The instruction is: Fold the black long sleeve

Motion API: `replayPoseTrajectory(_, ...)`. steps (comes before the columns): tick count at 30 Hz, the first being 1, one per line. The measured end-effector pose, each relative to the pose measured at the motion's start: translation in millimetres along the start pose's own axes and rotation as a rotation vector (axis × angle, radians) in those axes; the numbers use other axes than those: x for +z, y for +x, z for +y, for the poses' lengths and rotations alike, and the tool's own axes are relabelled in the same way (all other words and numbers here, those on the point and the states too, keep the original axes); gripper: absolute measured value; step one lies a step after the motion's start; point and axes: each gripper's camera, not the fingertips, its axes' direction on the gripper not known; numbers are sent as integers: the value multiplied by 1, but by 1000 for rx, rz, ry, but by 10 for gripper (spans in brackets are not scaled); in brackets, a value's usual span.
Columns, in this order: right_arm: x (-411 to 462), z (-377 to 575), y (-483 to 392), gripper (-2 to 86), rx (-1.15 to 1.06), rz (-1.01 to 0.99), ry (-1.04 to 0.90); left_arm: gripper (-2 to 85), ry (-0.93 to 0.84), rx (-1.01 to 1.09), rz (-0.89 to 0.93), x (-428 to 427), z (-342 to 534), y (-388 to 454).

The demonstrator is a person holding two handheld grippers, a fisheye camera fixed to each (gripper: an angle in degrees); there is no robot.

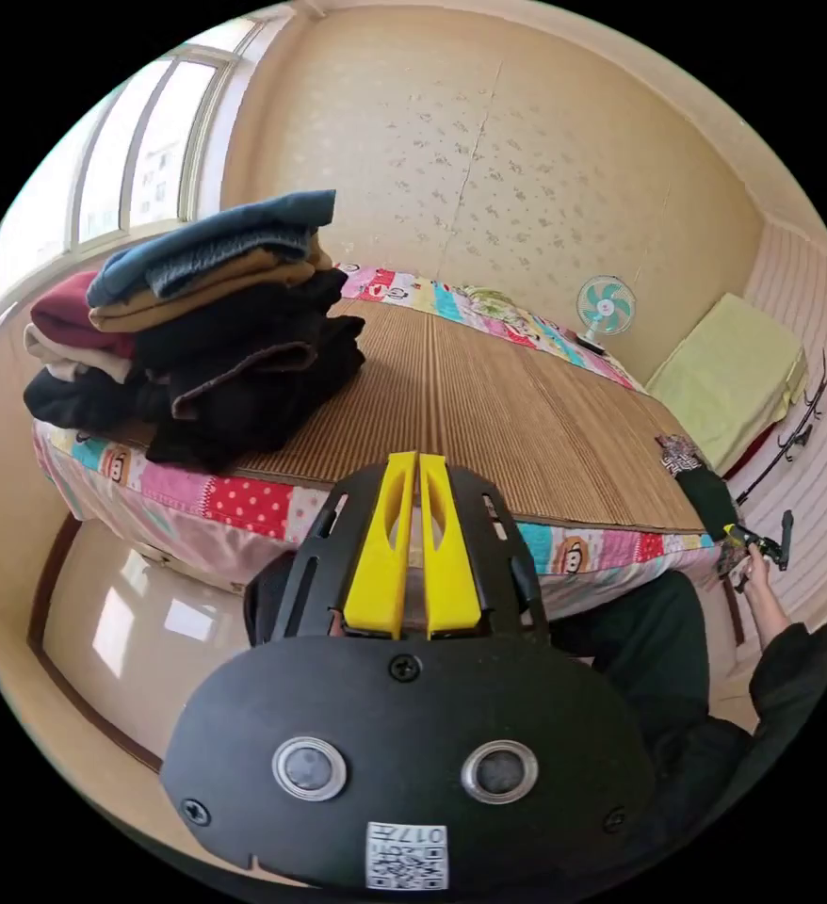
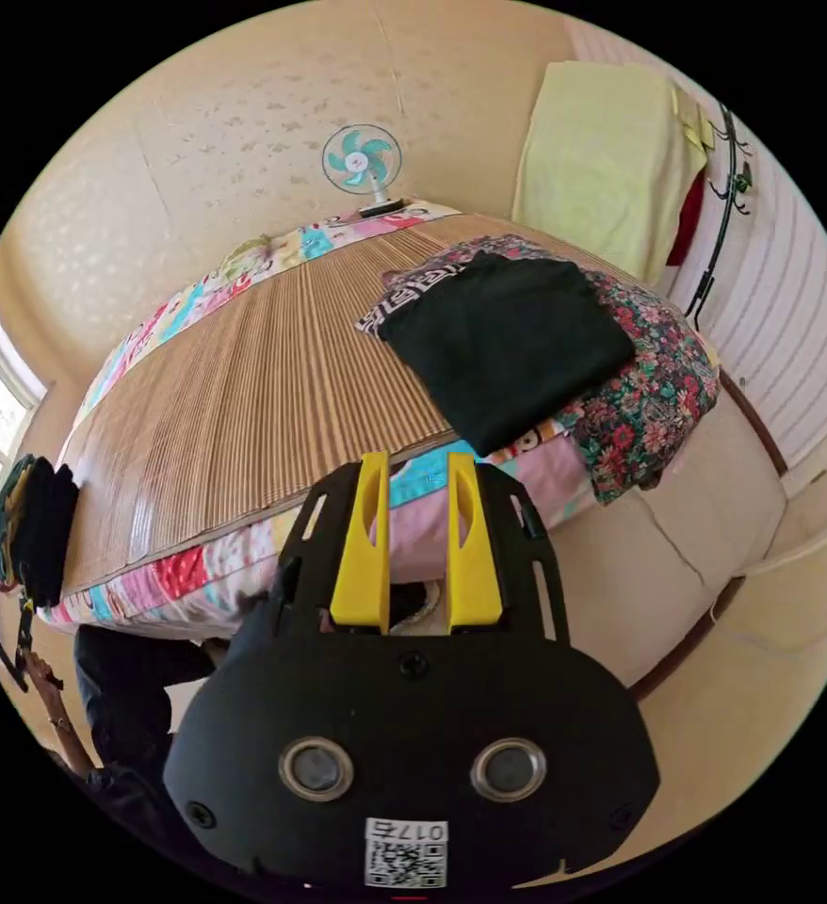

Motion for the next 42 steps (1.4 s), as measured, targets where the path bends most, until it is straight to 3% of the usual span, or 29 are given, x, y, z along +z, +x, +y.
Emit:
replayPoseTrajectory(4,30,-38,47,72,137,-59,17,-5,-67,-43,231,19,-5,13)
replayPoseTrajectory(7,58,-63,29,27,129,-212,-18,-5,-93,-43,264,21,-4,23)
replayPoseTrajectory(11,68,-52,-101,15,-184,-452,-70,-5,-113,-53,266,19,1,24)
replayPoseTrajectory(14,49,-20,-165,23,-241,-185,30,-5,-120,-92,256,14,5,14)
replayPoseTrajectory(18,15,-20,-124,76,-9,166,239,-6,-113,-93,260,3,10,-1)
replayPoseTrajectory(20,19,-26,-89,78,60,319,224,-5,-116,-82,232,0,16,-7)
replayPoseTrajectory(22,39,-34,-51,65,139,443,85,-6,-114,-94,259,3,21,-12)
replayPoseTrajectory(23,55,-33,-31,52,156,412,-28,-6,-118,-110,293,7,25,-16)
replayPoseTrajectory(25,36,-18,-33,36,140,296,44,-7,-134,-132,345,16,29,-19)
replayPoseTrajectory(29,-43,43,-117,24,-82,-122,169,-8,-178,-140,426,35,36,-19)
replayPoseTrajectory(33,-66,130,-222,21,-432,-456,28,-9,-204,-136,473,45,38,-17)
replayPoseTrajectory(35,-73,152,-236,25,-479,-533,-12,-9,-224,-129,499,46,38,-18)
replayPoseTrajectory(37,-89,163,-225,36,-410,-509,78,-9,-236,-119,511,44,39,-19)
replayPoseTrajectory(39,-99,172,-203,74,-295,-365,213,-9,-246,-108,518,43,45,-20)
replayPoseTrajectory(42,-64,165,-201,87,-303,-264,78,-6,-284,-84,535,49,58,-15)
